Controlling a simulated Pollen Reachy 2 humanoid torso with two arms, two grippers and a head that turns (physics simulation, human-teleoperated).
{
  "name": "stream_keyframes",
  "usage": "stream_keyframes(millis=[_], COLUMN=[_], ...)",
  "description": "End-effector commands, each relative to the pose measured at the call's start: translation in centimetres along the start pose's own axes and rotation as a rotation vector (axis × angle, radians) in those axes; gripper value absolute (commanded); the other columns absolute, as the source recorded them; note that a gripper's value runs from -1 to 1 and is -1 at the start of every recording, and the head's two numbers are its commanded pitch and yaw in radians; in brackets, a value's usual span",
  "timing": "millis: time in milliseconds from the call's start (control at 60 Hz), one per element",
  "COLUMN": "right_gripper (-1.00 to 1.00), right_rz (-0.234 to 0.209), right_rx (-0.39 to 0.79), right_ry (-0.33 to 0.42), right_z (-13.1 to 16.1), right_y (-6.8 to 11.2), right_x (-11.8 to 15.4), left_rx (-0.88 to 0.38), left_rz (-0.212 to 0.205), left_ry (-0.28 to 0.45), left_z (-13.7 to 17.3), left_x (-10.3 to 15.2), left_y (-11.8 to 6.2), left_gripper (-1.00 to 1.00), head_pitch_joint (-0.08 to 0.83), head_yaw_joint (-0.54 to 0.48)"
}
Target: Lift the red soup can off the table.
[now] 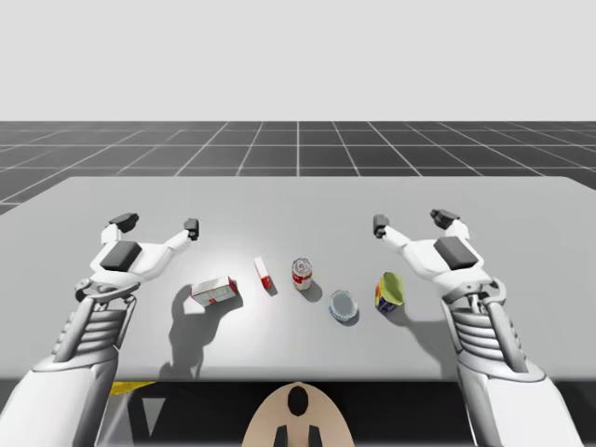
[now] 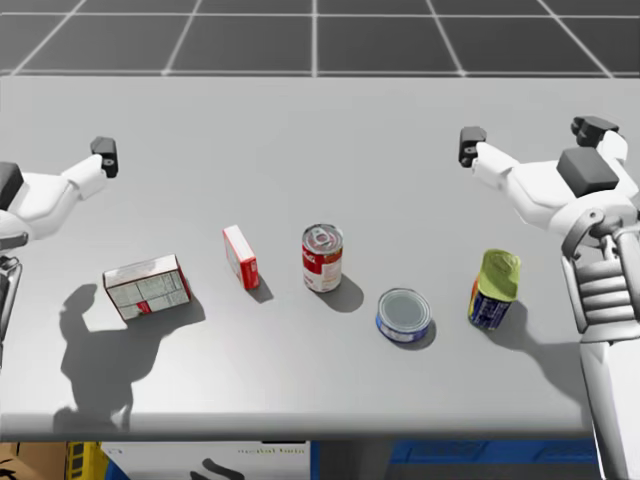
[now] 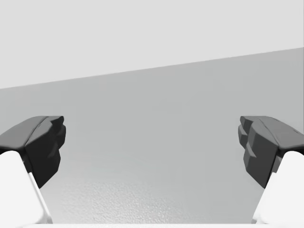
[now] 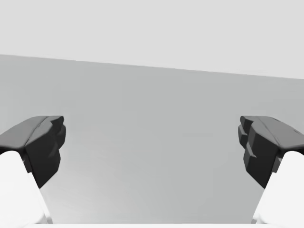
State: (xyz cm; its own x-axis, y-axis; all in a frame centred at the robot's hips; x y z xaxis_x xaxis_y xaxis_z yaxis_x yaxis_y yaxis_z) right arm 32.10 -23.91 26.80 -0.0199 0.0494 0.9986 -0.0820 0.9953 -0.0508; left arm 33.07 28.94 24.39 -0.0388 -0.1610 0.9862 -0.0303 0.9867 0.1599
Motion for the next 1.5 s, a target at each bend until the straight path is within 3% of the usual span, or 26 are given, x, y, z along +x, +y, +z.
stream_keyframes(millis=[17, 133, 267, 383, 533, 833, 1000, 1500], right_gripper=[-1.00, -1.00, -1.00, -1.00, -1.00, -1.00, -1.00, -1.00], right_rz=[-0.006, -0.008, -0.014, -0.026, -0.081, -0.080, -0.073, -0.095], right_rx=[0.062, 0.165, 0.344, 0.410, 0.507, 0.550, 0.542, 0.580], right_ry=[0.049, 0.098, 0.211, 0.254, 0.347, 0.438, 0.443, 0.463], right_z=[1.3, 2.5, 3.5, 3.9, 4.0, 3.2, 2.1, -1.7], right_y=[2.2, 4.4, 7.1, 8.1, 9.1, 12.0, 13.3, 17.1], right_x=[1.0, 1.6, 1.7, 1.1, -0.2, -5.7, -7.5, -8.7], left_rx=[0.001, 0.004, 0.004, 0.003, 0.001, 0.002, 0.003, 0.003], left_rz=[0.007, 0.008, 0.006, 0.006, 0.006, 0.008, 0.008, 0.009], left_ry=[0.002, 0.013, 0.021, 0.025, 0.026, 0.028, 0.028, 0.025], left_z=[0.0, -0.2, -0.3, -0.4, -0.4, -0.5, -0.5, -0.5], left_x=[0.0, -0.2, -0.4, -0.5, -0.5, -0.6, -0.6, -0.5], left_y=[0.1, 0.1, 0.0, 0.0, 0.0, 0.0, 0.0, 0.1], left_gripper=[-1.00, -1.00, -1.00, -1.00, -1.00, -1.00, -1.00, -1.00], head_pitch_joint=[0.640, 0.646, 0.657, 0.661, 0.661, 0.654, 0.654, 0.648], head_yaw_joint=[-0.01, -0.01, -0.02, -0.02, -0.02, -0.02, -0.02, -0.01])
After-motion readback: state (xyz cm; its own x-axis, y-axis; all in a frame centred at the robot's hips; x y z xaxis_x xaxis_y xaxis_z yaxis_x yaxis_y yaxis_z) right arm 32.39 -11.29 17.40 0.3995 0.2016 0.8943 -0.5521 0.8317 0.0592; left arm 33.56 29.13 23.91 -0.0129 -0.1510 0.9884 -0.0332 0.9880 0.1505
